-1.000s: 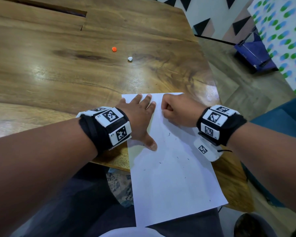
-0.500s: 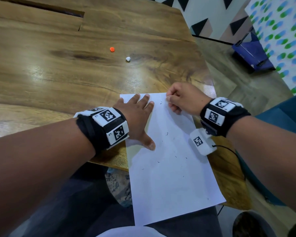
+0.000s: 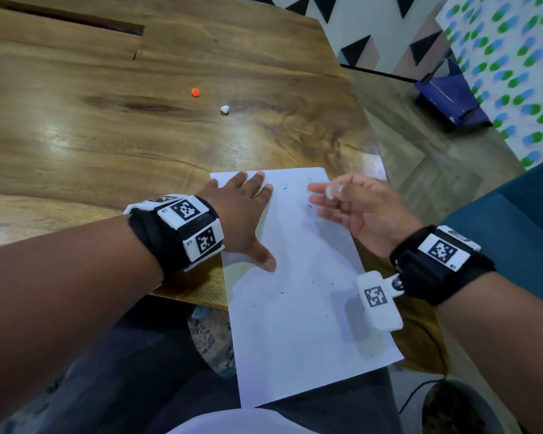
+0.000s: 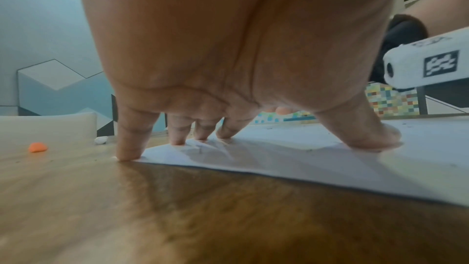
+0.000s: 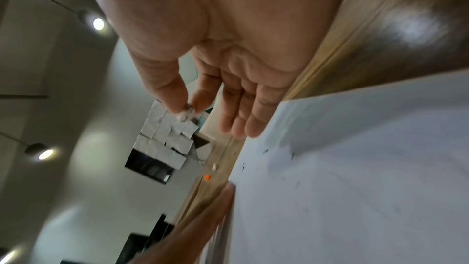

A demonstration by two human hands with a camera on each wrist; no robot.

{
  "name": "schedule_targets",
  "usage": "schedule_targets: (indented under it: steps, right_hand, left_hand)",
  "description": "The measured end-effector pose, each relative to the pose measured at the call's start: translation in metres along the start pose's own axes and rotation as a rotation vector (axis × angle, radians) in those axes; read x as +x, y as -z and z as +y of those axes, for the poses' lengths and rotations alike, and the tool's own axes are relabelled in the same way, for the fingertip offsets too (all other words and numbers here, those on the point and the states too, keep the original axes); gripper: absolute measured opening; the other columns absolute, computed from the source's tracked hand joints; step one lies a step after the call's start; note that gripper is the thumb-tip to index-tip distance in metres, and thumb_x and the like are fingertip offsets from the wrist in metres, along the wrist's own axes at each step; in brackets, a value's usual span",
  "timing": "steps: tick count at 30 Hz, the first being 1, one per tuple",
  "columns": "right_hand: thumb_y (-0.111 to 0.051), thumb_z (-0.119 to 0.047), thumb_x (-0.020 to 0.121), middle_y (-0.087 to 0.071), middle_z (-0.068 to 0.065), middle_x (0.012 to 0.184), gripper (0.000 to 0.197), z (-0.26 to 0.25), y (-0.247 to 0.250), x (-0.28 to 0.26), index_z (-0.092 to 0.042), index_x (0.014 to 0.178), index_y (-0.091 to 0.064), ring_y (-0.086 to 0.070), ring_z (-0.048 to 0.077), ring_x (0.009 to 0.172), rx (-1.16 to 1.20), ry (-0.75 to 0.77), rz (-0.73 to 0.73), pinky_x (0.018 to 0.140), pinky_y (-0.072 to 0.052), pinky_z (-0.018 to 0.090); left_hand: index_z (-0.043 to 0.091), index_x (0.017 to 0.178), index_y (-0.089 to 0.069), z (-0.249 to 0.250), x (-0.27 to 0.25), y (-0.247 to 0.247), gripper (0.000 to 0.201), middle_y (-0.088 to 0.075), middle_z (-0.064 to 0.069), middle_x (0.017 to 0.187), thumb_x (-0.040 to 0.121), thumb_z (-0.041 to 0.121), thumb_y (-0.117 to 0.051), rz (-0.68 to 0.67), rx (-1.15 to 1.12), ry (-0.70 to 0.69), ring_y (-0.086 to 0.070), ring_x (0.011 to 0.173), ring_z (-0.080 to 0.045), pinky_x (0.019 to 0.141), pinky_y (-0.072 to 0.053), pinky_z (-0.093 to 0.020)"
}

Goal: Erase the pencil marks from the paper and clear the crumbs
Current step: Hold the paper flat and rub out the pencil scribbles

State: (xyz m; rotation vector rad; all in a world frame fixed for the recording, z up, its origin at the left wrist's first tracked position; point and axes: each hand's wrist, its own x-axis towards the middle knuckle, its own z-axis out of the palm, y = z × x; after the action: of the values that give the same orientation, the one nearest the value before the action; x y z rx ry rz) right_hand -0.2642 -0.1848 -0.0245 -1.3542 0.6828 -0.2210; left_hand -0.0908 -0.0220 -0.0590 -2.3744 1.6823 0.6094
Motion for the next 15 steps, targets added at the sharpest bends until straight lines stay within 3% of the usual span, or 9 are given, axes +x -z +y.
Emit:
schedule_targets:
  steps: [3,6,9,12,15]
  right_hand:
    - [-0.060,-0.001,0.092,-0.074,0.019,0.101,0.008,0.013,-0.016,-0.013,-0.007,0.087,-0.061,-0.066,0.031,0.080,-0.308,-0.128,-0.191,0.069,-0.053,0.041]
    - [-0.062,-0.010,0.089,-0.069,0.014,0.075,0.006,0.016,-0.021,-0.004,-0.011,0.083,-0.061,-0.059,0.022,0.062,-0.630,-0.045,-0.096,0.056,-0.048,0.037]
    - [-0.056,-0.018,0.090,-0.071,0.008,0.072,0.005,0.003,-0.024,0.014,-0.016,0.086,-0.060,-0.061,0.019,0.057,-0.980,0.026,-0.026,0.053,-0.050,0.033]
    - [-0.052,-0.022,0.090,-0.066,-0.005,0.077,0.005,-0.001,-0.033,0.022,-0.023,0.088,-0.057,-0.061,0.015,0.071,-1.348,0.069,-0.082,0.063,-0.051,0.031]
    - [-0.050,-0.025,0.091,-0.062,-0.006,0.082,0.006,0.001,-0.045,0.011,-0.023,0.091,-0.056,-0.059,0.019,0.079,-1.490,0.139,-0.181,0.070,-0.054,0.035]
  left_hand:
    - [0.023,0.162,0.008,0.000,0.001,-0.001,0.146,0.016,-0.003,0.170,0.055,0.097,-0.058,0.005,-0.009,-0.008,0.010,0.157,-0.027,0.122,-0.015,-0.063]
    - [0.029,0.161,0.010,0.000,0.001,0.000,0.141,0.018,-0.005,0.170,0.058,0.095,-0.059,-0.019,-0.002,-0.014,0.011,0.157,-0.030,0.121,-0.013,-0.064]
    - [0.030,0.161,0.010,0.001,0.001,0.002,0.140,0.018,-0.006,0.170,0.059,0.094,-0.060,-0.027,0.008,-0.008,0.011,0.157,-0.031,0.120,-0.015,-0.065]
    - [0.031,0.161,0.011,0.002,0.001,0.002,0.140,0.019,-0.005,0.170,0.058,0.095,-0.059,-0.026,0.017,-0.005,0.011,0.157,-0.030,0.121,-0.014,-0.065]
    - [0.032,0.160,0.012,0.002,0.001,0.001,0.139,0.019,-0.003,0.170,0.058,0.097,-0.057,-0.030,0.028,0.007,0.012,0.157,-0.028,0.119,-0.013,-0.067]
